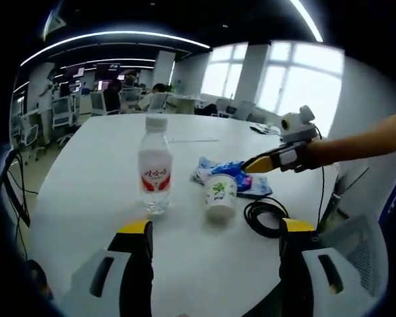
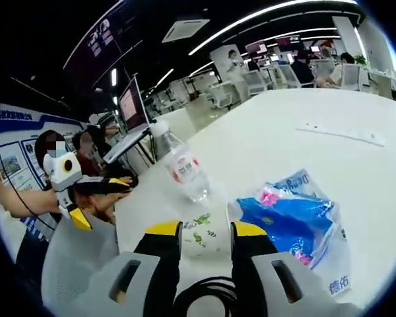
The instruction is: Arrange the tabletop items into an orderly group along one side of the table until the central work area is clear of visible clutter.
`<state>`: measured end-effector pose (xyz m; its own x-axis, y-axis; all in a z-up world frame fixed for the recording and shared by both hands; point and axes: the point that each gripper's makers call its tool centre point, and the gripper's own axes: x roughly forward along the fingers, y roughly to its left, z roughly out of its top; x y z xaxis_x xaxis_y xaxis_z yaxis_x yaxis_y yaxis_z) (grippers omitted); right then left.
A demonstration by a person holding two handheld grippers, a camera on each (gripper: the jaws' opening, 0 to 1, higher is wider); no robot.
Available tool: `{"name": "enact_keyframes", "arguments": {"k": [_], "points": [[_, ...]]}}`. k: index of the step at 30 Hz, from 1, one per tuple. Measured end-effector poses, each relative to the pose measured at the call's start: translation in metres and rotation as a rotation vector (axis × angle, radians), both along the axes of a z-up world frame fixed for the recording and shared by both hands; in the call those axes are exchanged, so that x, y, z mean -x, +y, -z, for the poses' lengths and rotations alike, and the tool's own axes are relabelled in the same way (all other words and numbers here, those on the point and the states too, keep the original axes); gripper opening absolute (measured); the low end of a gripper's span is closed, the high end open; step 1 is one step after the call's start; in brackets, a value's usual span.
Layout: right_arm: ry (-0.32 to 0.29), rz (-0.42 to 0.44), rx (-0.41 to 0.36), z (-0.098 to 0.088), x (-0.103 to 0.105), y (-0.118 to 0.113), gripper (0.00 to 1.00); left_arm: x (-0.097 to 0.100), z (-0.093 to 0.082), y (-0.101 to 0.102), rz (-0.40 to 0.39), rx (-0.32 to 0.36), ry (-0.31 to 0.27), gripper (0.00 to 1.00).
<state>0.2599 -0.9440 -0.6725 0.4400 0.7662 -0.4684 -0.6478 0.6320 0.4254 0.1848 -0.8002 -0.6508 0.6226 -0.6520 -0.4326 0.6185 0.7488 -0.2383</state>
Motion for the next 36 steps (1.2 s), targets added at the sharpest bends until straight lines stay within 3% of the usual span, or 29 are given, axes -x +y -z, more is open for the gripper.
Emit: {"name": "enact_keyframes", "arguments": {"k": [12,29,36], "points": [[0.067,-0.007,0.018,0.014,-0.01,0.004,0.24,0.006,0.006,0.001,0.01,-0.005,0.015,0.75],[0.128,-0.012,0.019,0.025,-0.007,0.017,0.22,0.001,0.008,0.007,-0.002,-0.004,0.016,0.75],[0.133,-0.04,0.018,0.026,-0.002,0.022,0.04,0.003,0.012,0.01,-0.009,-0.007,0.026,0.75]]}}
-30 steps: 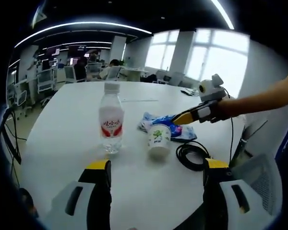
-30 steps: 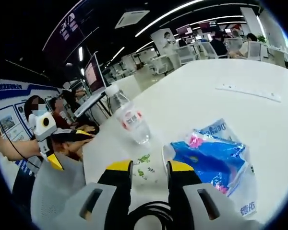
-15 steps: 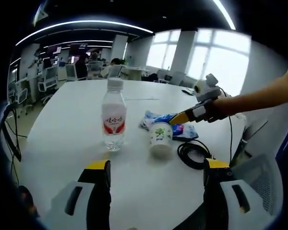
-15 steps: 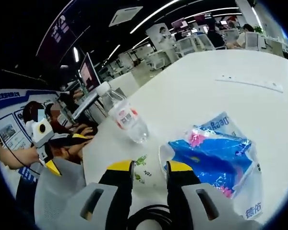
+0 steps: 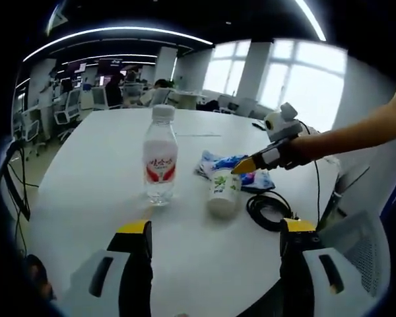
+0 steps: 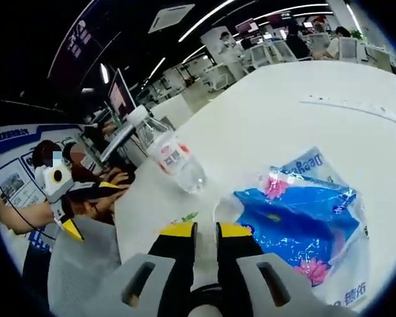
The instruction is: Arrange the tabletop items into an orderly group along one side of the table until the central work area is clear of visible clutter.
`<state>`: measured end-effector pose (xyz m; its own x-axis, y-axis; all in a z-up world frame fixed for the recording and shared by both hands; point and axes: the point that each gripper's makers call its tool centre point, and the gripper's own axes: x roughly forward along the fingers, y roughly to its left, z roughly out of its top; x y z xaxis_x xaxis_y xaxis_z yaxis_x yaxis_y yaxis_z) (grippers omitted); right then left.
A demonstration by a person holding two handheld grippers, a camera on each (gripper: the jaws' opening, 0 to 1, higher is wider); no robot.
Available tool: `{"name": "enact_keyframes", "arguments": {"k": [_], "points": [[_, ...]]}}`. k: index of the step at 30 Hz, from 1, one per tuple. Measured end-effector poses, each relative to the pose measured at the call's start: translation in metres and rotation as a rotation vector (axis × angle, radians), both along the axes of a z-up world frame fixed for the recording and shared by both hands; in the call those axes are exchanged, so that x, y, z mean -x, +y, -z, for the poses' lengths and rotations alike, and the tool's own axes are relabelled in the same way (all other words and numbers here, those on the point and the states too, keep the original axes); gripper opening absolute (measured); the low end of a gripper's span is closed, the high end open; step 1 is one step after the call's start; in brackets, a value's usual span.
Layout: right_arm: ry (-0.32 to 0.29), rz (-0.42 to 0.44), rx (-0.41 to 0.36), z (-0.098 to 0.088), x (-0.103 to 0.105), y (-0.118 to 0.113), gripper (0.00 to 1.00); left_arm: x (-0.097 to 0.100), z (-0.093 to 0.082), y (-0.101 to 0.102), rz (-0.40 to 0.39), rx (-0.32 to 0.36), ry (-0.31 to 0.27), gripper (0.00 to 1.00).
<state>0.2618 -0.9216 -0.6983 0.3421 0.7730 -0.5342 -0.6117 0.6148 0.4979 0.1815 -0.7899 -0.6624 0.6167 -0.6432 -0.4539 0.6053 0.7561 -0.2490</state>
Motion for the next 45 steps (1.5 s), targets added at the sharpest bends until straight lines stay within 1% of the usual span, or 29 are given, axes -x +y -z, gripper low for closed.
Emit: {"name": "enact_keyframes", "arguments": {"k": [4,6,10,13,15,17,19,20,22,23,24,25,27,28,30,31,34,35,38,42,45], "points": [[-0.012,-0.008,-0.002,0.0,-0.001,-0.001,0.04,-0.001,0.0,0.0,-0.005,0.002,0.001,0.75],[-0.026,-0.027,-0.007,-0.003,0.0,0.001,0.03,-0.001,0.0,0.0,-0.007,0.005,0.001,0.75],[-0.083,-0.073,-0.01,-0.008,0.001,0.004,0.02,-0.001,-0.001,-0.001,-0.007,0.009,0.0,0.75],[-0.142,-0.104,-0.007,-0.017,0.002,0.008,0.01,-0.001,-0.001,-0.002,-0.012,0.019,0.005,0.75],[-0.16,-0.115,-0.008,-0.022,0.003,0.011,0.0,-0.001,0.0,-0.002,-0.012,0.021,0.005,0.75],[-0.189,-0.145,-0.01,-0.026,0.004,0.015,0.0,0.0,-0.001,-0.002,-0.011,0.022,0.004,0.75],[-0.242,-0.182,0.025,-0.029,0.005,0.018,0.0,0.001,-0.001,-0.002,-0.01,0.022,0.004,0.75],[-0.252,-0.198,0.022,-0.033,0.007,0.021,0.0,0.001,-0.001,-0.002,-0.01,0.021,0.003,0.75],[-0.244,-0.201,0.014,-0.032,0.007,0.022,0.0,0.002,-0.001,-0.002,-0.011,0.022,0.003,0.75],[-0.25,-0.212,0.023,-0.032,0.007,0.023,0.0,0.002,-0.001,-0.002,-0.011,0.022,0.003,0.75],[-0.28,-0.237,0.041,-0.033,0.007,0.024,0.0,0.002,-0.001,-0.001,-0.012,0.021,0.003,0.75],[-0.288,-0.245,0.047,-0.034,0.007,0.024,0.0,0.003,-0.001,-0.001,-0.012,0.021,0.003,0.75],[-0.347,-0.293,0.088,-0.036,0.008,0.026,0.0,0.003,-0.002,0.0,-0.015,0.023,0.001,0.75],[-0.372,-0.323,0.11,-0.036,0.009,0.026,0.0,0.003,-0.002,0.0,-0.017,0.024,-0.001,0.75],[-0.442,-0.397,0.181,-0.037,0.012,0.028,0.0,0.003,-0.002,0.001,-0.021,0.027,0.0,0.75],[-0.478,-0.449,0.21,-0.037,0.014,0.029,0.0,0.003,-0.002,0.001,-0.023,0.028,0.0,0.75],[-0.543,-0.543,0.268,-0.039,0.017,0.034,0.0,0.004,-0.002,0.001,-0.024,0.029,0.0,0.75],[-0.559,-0.57,0.281,-0.039,0.017,0.036,0.0,0.004,-0.001,0.0,-0.023,0.031,-0.001,0.75],[-0.583,-0.618,0.316,-0.039,0.015,0.04,0.0,0.004,-0.001,0.0,-0.025,0.032,0.0,0.75],[-0.61,-0.659,0.334,-0.042,0.008,0.046,0.0,0.006,-0.001,0.003,-0.035,0.035,-0.001,0.75],[-0.615,-0.673,0.336,-0.047,0.001,0.049,0.0,0.006,0.0,0.007,-0.045,0.035,0.0,0.75]]}}
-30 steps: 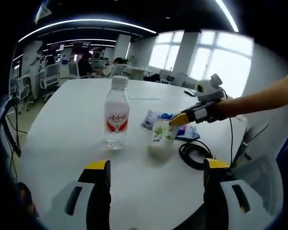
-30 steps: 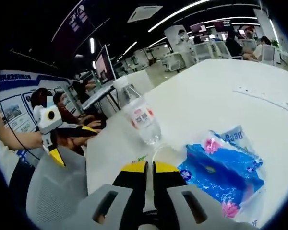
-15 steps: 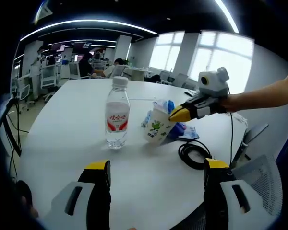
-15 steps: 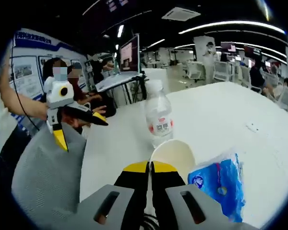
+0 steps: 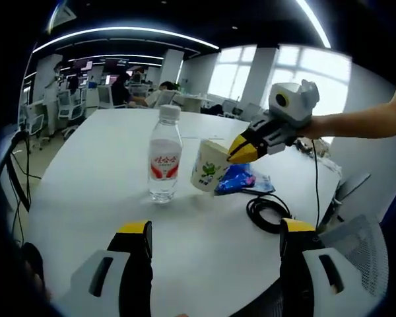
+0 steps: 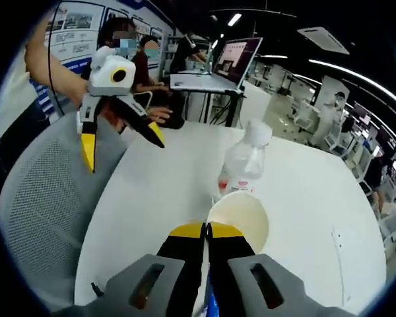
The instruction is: Arrange the tabletop items into an orderly group along one side of the table until the central work area is clear of visible clutter.
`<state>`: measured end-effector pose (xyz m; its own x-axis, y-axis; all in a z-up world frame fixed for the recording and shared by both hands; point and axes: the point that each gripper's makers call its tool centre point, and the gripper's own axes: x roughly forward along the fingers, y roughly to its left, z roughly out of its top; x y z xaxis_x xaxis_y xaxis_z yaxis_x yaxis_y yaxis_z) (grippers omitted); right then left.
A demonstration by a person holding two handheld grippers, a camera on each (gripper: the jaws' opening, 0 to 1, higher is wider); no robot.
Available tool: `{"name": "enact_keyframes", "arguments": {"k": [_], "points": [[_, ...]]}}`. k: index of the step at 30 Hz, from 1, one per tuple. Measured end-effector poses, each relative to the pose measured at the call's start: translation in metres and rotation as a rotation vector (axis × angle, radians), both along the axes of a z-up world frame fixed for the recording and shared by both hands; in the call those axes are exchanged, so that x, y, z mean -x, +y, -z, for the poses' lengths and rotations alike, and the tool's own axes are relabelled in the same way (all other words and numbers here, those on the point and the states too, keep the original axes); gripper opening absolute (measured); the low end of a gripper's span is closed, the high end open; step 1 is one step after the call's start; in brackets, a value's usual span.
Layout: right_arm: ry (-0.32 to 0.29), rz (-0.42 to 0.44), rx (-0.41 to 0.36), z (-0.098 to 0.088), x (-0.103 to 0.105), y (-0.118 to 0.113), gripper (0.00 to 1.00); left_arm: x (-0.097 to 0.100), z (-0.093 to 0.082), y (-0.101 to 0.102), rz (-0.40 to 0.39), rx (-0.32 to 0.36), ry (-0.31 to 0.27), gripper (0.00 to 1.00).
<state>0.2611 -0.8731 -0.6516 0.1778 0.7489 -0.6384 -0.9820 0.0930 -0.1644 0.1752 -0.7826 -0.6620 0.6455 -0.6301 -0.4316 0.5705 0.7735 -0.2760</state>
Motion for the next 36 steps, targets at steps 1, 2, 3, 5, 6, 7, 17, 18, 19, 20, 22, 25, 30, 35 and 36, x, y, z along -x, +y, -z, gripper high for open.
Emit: {"name": "enact_keyframes", "arguments": {"k": [1,2,3,5,6,7,17,18,19,20,22,25,30,35,36], "points": [[-0.005,-0.008,0.009,0.0,-0.002,0.0,0.0,0.0,0.001,0.002,-0.006,0.001,0.001,0.75],[-0.017,-0.027,0.037,0.001,-0.005,-0.001,0.0,0.0,0.001,0.003,-0.011,0.002,0.002,0.75],[-0.019,-0.038,0.057,0.002,-0.007,-0.002,0.0,0.0,0.001,0.004,-0.014,0.003,0.002,0.75],[-0.022,-0.056,0.077,0.005,-0.01,-0.002,0.0,0.0,0.001,0.005,-0.019,0.005,0.003,0.75],[-0.014,-0.064,0.083,0.006,-0.011,-0.001,0.0,0.0,0.002,0.006,-0.022,0.005,0.004,0.75],[-0.013,-0.07,0.088,0.007,-0.012,0.0,0.0,0.0,0.002,0.006,-0.023,0.006,0.004,0.75],[-0.034,-0.187,0.201,0.03,-0.019,0.0,0.0,0.003,0.004,0.004,-0.022,0.012,0.012,0.75],[-0.033,-0.186,0.202,0.03,-0.02,0.0,0.0,0.003,0.004,0.004,-0.022,0.013,0.012,0.75],[-0.032,-0.189,0.209,0.032,-0.02,-0.001,0.0,0.002,0.004,0.004,-0.024,0.013,0.012,0.75],[-0.04,-0.205,0.224,0.034,-0.02,-0.002,0.0,0.002,0.004,0.004,-0.026,0.014,0.012,0.75],[-0.057,-0.246,0.256,0.041,-0.018,-0.005,0.0,0.001,0.006,0.005,-0.031,0.02,0.016,0.75],[-0.066,-0.262,0.263,0.043,-0.016,-0.005,0.0,0.0,0.006,0.005,-0.031,0.017,0.016,0.75],[-0.073,-0.275,0.245,0.041,-0.017,-0.001,0.0,0.0,0.007,0.004,-0.03,0.02,0.018,0.75],[-0.06,-0.275,0.233,0.042,-0.018,0.0,0.0,0.0,0.008,0.004,-0.03,0.021,0.02,0.75],[-0.058,-0.279,0.232,0.043,-0.017,0.0,0.0,0.0,0.008,0.004,-0.031,0.022,0.02,0.75]]}}
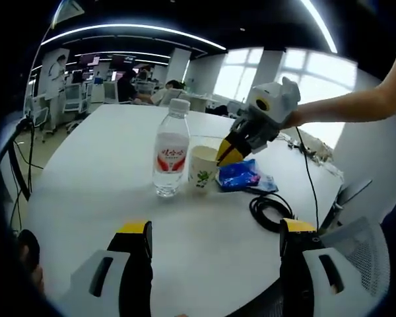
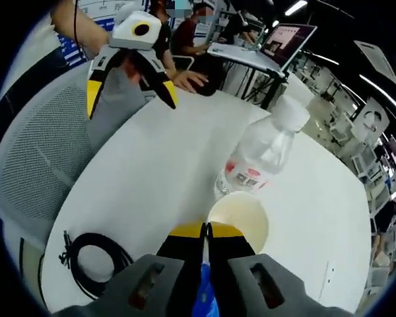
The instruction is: Arrange the tabletop items into an orderly group along one side of the table until the central work area is clear of visible clutter.
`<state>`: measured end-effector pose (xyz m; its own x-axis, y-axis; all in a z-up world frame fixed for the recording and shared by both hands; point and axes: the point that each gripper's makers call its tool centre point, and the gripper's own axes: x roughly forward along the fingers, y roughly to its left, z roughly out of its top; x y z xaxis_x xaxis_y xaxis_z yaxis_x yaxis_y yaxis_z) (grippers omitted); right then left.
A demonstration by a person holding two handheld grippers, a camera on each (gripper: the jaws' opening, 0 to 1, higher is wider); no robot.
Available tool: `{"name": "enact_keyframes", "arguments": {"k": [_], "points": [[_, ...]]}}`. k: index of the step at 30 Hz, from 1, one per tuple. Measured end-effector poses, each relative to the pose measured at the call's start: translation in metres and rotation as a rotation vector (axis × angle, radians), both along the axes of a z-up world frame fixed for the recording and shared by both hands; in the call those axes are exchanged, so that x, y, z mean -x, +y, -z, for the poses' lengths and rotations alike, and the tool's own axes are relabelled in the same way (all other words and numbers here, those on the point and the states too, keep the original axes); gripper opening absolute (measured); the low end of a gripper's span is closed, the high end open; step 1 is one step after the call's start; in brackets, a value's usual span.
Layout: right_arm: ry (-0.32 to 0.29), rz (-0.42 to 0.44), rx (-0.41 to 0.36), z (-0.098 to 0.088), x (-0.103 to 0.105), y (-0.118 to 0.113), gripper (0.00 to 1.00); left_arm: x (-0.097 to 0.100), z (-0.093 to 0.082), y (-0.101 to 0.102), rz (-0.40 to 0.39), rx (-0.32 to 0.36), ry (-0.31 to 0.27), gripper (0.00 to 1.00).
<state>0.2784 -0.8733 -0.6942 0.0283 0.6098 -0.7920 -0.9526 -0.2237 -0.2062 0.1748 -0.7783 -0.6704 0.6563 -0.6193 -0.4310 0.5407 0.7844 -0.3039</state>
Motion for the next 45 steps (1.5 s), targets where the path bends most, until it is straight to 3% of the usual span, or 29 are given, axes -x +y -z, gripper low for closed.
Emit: {"name": "enact_keyframes", "arguments": {"k": [23,38,45], "points": [[0.016,0.016,-0.012,0.005,-0.002,0.004,0.0,0.0,0.002,0.0,-0.002,0.005,0.011,0.75],[0.027,0.055,-0.039,-0.001,-0.004,0.0,0.14,-0.001,0.003,0.0,-0.008,0.01,0.01,0.75],[0.052,0.152,-0.129,-0.018,-0.005,-0.001,0.21,0.0,0.002,0.0,-0.005,0.009,0.008,0.75]]}}
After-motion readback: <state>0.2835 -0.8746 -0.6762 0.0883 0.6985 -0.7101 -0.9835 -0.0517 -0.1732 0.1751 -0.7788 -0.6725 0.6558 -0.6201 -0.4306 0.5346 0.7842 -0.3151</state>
